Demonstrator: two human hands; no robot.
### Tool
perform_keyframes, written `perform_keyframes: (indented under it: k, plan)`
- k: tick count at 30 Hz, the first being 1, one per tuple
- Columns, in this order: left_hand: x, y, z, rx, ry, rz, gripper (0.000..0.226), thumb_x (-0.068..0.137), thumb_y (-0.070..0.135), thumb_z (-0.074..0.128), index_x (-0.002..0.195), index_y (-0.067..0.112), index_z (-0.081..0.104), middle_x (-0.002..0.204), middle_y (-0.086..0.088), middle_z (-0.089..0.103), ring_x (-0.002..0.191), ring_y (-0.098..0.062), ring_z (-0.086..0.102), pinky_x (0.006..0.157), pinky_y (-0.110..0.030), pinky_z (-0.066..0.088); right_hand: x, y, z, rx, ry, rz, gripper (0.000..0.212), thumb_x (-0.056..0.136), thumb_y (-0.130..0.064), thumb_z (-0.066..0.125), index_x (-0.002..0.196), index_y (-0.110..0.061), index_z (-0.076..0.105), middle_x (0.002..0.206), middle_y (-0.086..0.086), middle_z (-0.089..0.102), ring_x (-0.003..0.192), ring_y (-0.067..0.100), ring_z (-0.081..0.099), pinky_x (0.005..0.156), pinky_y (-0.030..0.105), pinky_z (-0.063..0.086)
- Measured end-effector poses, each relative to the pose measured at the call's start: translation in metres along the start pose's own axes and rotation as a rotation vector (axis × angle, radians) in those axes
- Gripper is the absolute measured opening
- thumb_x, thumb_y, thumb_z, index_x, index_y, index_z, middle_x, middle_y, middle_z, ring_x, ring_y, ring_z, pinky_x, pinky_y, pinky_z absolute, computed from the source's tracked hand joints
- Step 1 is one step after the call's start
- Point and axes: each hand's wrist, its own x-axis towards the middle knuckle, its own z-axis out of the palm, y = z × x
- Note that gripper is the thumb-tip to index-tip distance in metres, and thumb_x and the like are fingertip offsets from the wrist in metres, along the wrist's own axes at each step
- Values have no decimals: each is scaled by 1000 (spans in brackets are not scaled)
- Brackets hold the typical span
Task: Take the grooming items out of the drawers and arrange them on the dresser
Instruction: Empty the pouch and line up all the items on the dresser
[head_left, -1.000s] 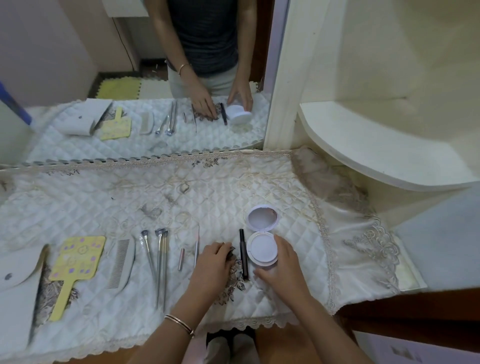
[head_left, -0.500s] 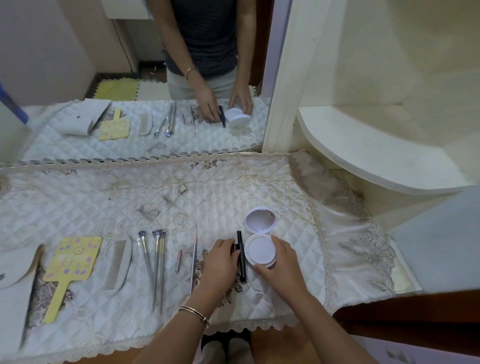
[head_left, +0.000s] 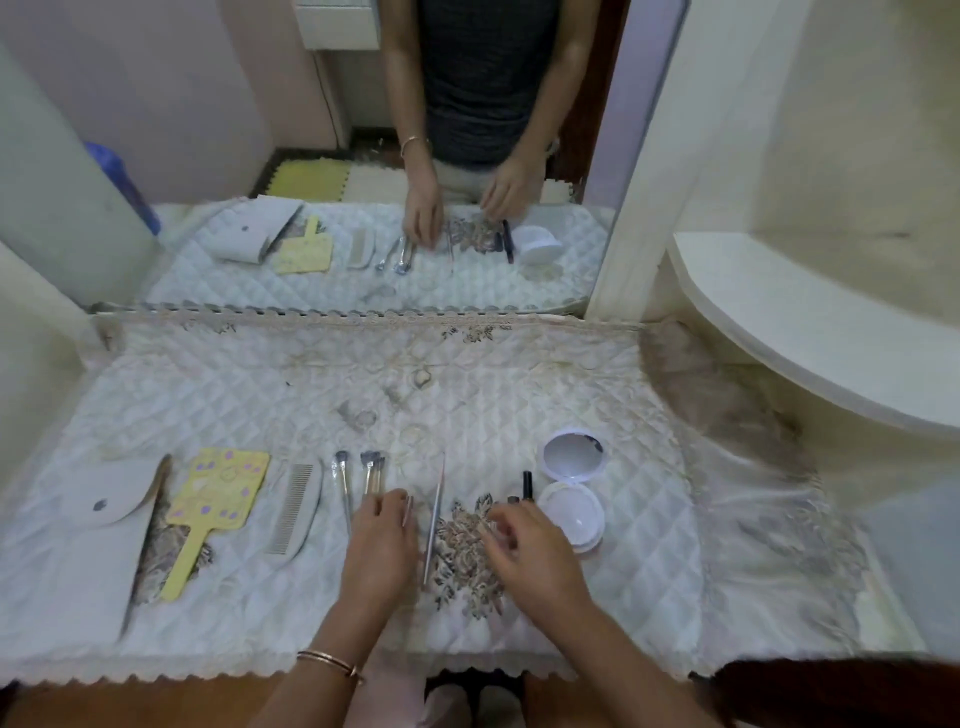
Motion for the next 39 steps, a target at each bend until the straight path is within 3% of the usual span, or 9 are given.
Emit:
perform_keyframes:
  k: [3, 9, 15, 19, 22, 27, 31, 36, 39]
  plan:
    - [10, -7, 0, 108, -70, -22, 17, 92, 22, 43, 88, 9, 53, 88, -8, 52, 88, -28, 53, 67, -29, 33, 19, -29, 31, -56, -171, -12, 23, 92, -23, 45, 108, -11, 56, 105, 9, 62, 96, 25, 57, 75, 32, 41]
    - [19, -9, -4, 127, -122, -18, 23, 94, 24, 41, 92, 6, 55, 96, -16, 62, 90, -30, 57, 66, -31, 34, 38, -39, 57, -164, -243, 98, 19, 91, -15, 41, 106, -7, 50, 102, 17, 64, 91, 31, 61, 63, 31, 35]
    - [9, 18, 8, -26, -195, 22, 18, 89, 23, 50, 91, 9, 61, 88, -9, 66, 86, -23, 60, 69, -28, 40, 27, -18, 30, -219, -98, 165, 22, 91, -23, 42, 105, -9, 49, 99, 12, 65, 90, 30, 62, 61, 31, 36]
    - [5, 37, 21, -137, -224, -8, 17, 84, 18, 58, 96, 7, 63, 87, -11, 68, 84, -23, 61, 74, -31, 45, 19, -2, 15, -314, -44, 164, 29, 96, -31, 35, 107, -10, 51, 99, 10, 67, 83, 26, 62, 47, 29, 29]
    - [6, 40, 23, -142, -230, 6, 18, 83, 18, 60, 96, 6, 62, 75, -4, 61, 78, -21, 59, 72, -31, 45, 15, 4, 17, -313, -33, 164, 28, 95, -32, 36, 100, -10, 52, 95, 11, 68, 68, 21, 49, 43, 22, 21]
    - [6, 47, 26, -165, -250, 14, 16, 83, 20, 61, 94, 8, 62, 75, -3, 63, 70, -17, 58, 68, -31, 47, 7, 8, 19, -221, 15, 174, 22, 92, -28, 43, 99, -12, 55, 94, 7, 66, 84, 24, 60, 59, 30, 36]
    - [6, 55, 29, -214, -255, 11, 15, 85, 19, 59, 96, 8, 61, 71, 4, 56, 71, -15, 57, 71, -30, 47, 4, 12, 14, -160, 43, 182, 18, 90, -27, 47, 94, -15, 59, 88, 2, 67, 79, 19, 61, 62, 31, 44]
    - [4, 55, 21, -206, -263, -5, 17, 87, 20, 56, 97, 7, 62, 81, -3, 65, 74, -15, 58, 73, -31, 49, 6, 10, 4, -105, 74, 162, 17, 91, -28, 48, 86, -16, 59, 70, -8, 55, 62, 10, 52, 47, 16, 30]
    - [0, 39, -1, -207, -181, -53, 17, 88, 19, 54, 99, 9, 63, 78, 0, 63, 71, -15, 59, 68, -28, 47, 15, -3, 4, -32, 47, 127, 15, 91, -24, 49, 92, -13, 58, 73, -5, 54, 63, 11, 49, 56, 22, 38]
